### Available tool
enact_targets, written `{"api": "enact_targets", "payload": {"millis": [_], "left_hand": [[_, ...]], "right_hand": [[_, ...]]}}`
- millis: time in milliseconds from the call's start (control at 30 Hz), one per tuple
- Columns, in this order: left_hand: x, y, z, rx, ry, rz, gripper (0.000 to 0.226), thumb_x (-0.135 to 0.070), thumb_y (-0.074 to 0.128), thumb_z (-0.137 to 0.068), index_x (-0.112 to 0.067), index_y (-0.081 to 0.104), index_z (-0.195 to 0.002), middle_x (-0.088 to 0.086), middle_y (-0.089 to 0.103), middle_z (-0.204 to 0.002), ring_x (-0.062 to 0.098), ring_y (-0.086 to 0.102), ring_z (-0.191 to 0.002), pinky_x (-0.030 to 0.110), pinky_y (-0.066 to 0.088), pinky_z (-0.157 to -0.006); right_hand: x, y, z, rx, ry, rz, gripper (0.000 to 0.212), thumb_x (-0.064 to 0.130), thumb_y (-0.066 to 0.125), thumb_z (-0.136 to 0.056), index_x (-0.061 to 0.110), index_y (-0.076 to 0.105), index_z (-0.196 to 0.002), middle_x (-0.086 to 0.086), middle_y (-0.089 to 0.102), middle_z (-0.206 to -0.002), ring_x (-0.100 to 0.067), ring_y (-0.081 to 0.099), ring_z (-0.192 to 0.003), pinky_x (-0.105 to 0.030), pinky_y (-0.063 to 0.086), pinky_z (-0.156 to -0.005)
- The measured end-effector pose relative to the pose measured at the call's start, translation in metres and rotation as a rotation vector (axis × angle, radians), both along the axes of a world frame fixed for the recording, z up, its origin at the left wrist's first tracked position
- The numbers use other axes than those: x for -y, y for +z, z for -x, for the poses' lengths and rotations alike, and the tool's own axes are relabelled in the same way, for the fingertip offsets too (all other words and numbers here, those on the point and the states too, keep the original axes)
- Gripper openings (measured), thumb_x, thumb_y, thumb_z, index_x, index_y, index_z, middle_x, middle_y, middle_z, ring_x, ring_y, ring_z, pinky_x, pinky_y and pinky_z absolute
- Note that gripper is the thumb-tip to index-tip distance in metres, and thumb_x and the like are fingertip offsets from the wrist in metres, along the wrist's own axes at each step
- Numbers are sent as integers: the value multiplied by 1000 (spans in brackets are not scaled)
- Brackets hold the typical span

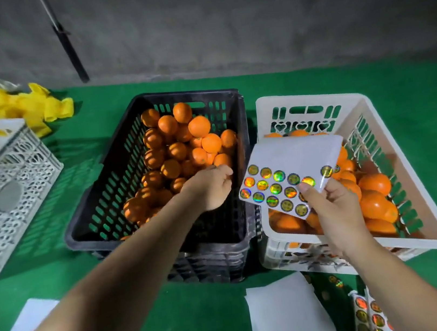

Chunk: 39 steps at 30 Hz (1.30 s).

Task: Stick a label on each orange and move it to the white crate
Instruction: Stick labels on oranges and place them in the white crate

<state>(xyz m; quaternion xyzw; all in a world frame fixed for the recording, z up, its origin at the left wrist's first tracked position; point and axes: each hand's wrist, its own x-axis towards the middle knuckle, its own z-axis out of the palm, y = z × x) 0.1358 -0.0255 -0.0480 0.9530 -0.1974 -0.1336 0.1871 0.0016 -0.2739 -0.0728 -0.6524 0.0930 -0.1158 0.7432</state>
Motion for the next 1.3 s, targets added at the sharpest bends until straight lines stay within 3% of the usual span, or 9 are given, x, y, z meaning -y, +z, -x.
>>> {"api": "enact_targets", "payload": {"millis": [67,200,333,533,767,900,1067,1200,1300], "left_hand": [[9,-24,-19,-39,-96,-315,53,-31,52,-106,-14,41,-155,14,41,-156,41,44,-141,49,43,-114],[25,-57,-52,-17,-190,-700,74,-29,65,-99,-8,33,-163,10,13,-171,36,28,-151,44,30,-124],[36,-76,-77,-119,-77,-676,90,-17,66,-99,-14,10,-169,9,0,-177,34,20,-159,42,31,-123],[36,-106,-78,-32,100,-583,85,-18,62,-102,-20,5,-166,15,35,-160,34,48,-137,39,47,-105],[35,-79,-78,-77,219,-271,73,-13,74,-91,-11,36,-154,19,58,-144,40,54,-133,45,52,-107],[20,-20,-60,-395,569,522,36,-29,66,-104,-4,64,-130,5,66,-98,16,62,-77,18,56,-59],[2,46,33,-745,468,1211,108,-78,73,-72,-22,42,-159,-4,53,-154,18,53,-139,39,38,-118],[1,61,102,-738,222,1324,94,-75,73,-80,-24,47,-154,-3,59,-153,15,54,-143,45,33,-123],[7,60,129,-613,267,1266,66,-59,71,-88,-18,63,-139,0,70,-139,20,63,-134,55,36,-122]], "right_hand": [[-2,3,2,18,-42,45,13,19,71,-99,30,76,-99,11,79,-96,-6,76,-92,-24,60,-79],[-4,5,4,20,-58,126,23,28,72,-95,21,72,-116,7,80,-107,-6,75,-98,-20,58,-79],[0,3,4,9,-63,109,21,30,73,-94,24,72,-114,11,79,-109,-7,75,-102,-15,57,-80],[0,-3,3,-2,-61,104,32,33,73,-94,28,70,-125,5,77,-124,-16,74,-112,-20,59,-84],[-9,9,6,15,-53,113,27,27,69,-97,21,68,-123,7,78,-118,-12,75,-108,-20,59,-82],[-13,13,10,36,-30,213,27,25,60,-105,18,62,-131,11,75,-120,-2,70,-110,-12,53,-84],[-6,19,12,31,47,172,33,20,53,-110,20,57,-143,10,70,-135,-9,65,-126,-20,55,-98],[-9,31,24,35,109,149,35,28,54,-110,27,56,-145,5,69,-138,-16,65,-129,-31,56,-102],[-13,38,37,-62,145,117,47,57,67,-97,48,53,-141,9,71,-131,-22,70,-120,-47,64,-86]]}}
